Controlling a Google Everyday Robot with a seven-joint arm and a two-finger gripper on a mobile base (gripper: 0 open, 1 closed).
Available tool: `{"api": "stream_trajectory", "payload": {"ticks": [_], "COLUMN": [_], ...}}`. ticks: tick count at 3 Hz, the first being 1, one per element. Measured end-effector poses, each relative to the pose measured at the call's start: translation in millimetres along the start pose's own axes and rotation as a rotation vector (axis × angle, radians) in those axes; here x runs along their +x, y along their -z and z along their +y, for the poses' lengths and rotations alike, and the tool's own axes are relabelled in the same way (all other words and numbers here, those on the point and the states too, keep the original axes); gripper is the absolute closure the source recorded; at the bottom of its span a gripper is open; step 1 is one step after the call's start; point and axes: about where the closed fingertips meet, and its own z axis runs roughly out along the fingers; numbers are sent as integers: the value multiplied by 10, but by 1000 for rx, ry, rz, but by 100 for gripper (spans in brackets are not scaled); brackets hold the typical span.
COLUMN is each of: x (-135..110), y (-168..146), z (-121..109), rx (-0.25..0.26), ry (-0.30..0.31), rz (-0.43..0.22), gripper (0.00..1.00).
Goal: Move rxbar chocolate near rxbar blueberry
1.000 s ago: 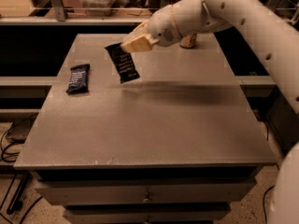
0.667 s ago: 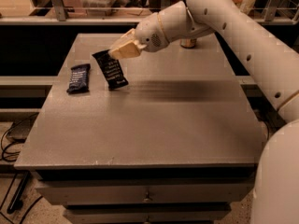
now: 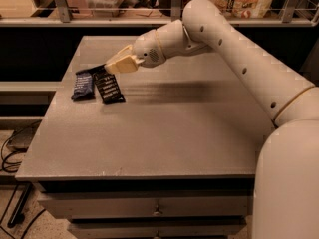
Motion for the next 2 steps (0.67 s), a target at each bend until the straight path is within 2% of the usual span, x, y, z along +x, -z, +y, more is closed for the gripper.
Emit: {"api": "stream_trajectory", "payload": {"ticks": [2], "x": [-14], "y": [-224], "z": [-265], "rx": [20], "ry": [3], "rz": [-41], "gripper": [12]}}
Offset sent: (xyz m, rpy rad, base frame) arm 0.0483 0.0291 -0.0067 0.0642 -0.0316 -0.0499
